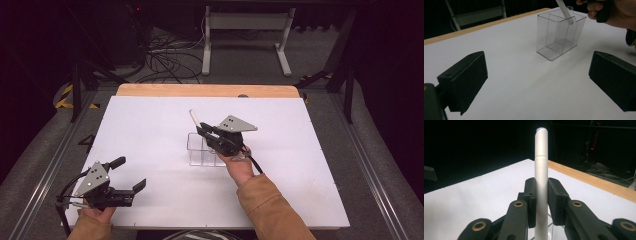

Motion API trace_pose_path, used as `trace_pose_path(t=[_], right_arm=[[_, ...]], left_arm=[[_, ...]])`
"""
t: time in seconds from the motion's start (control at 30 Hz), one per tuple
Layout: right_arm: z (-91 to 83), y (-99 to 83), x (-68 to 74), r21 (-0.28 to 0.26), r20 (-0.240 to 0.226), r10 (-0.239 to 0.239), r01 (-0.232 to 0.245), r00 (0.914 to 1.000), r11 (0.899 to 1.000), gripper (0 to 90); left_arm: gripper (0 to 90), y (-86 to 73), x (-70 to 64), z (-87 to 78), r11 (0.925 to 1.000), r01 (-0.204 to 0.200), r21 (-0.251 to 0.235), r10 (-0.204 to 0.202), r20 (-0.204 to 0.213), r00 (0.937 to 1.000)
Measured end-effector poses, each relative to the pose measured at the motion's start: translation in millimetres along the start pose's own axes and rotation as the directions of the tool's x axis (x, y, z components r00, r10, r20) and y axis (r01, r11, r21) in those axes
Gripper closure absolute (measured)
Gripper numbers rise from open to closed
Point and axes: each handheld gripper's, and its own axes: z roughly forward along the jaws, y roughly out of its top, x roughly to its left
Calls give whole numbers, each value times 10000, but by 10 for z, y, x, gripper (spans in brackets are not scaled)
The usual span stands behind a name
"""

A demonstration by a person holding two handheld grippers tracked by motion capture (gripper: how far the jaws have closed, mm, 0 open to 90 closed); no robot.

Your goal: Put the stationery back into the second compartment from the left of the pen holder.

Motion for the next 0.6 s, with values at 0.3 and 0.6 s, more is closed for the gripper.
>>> trace_pose_path(t=[0.3,0.6], right_arm=[[-38,-87,-5,178,-101,95,-93,9999,9998,782],[-79,-139,-44,503,-136,116,-109,9998,9987,754]], left_arm=[[29,0,4,-1,10000,-30,3,30,3,10000],[29,1,-1,0,10000,3,-7,-3,-6,10000]])
